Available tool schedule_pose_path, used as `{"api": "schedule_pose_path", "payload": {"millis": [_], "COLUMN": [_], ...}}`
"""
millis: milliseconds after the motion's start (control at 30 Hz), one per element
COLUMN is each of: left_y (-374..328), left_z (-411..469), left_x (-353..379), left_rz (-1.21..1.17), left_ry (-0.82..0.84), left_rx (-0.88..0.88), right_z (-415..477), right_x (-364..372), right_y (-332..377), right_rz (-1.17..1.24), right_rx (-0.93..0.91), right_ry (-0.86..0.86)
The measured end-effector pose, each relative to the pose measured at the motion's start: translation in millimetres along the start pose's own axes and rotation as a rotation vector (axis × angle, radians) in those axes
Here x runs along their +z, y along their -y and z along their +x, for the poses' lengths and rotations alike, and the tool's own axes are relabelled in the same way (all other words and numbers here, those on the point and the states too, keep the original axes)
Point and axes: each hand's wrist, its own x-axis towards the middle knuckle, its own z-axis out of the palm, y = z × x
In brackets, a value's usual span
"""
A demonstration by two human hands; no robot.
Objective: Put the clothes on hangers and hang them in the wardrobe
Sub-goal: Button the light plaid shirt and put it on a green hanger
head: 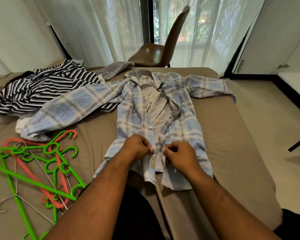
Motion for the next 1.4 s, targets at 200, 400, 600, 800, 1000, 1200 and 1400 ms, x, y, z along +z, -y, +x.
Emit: {"api": "schedule_pose_path", "payload": {"millis": [200, 400, 600, 800, 1000, 1200, 1400], "left_y": [-8, -5, -3, -4, -6, -8, -15], "left_z": [-11, -9, -6, -8, -10, -12, -17], "left_x": [-2, -3, -2, -2, -4, -8, -11], "left_rz": [-0.135, -0.190, -0.213, -0.249, -0.289, -0.313, -0.475], "left_ry": [0.069, 0.089, 0.096, 0.110, 0.129, 0.186, 0.223], "left_rx": [0.061, 0.082, 0.067, 0.035, 0.049, 0.123, 0.085], "right_z": [1, -4, -4, -6, -8, -8, -7], "right_x": [1, 4, 1, 5, 5, -1, 6], "right_y": [-1, 0, -2, -6, -7, -3, -4], "right_rz": [0.502, 0.484, 0.485, 0.455, 0.422, 0.597, 0.447], "right_rx": [0.084, 0.015, -0.014, -0.048, -0.116, -0.048, -0.084], "right_ry": [0.026, 0.122, 0.125, 0.094, 0.065, 0.138, -0.021]}}
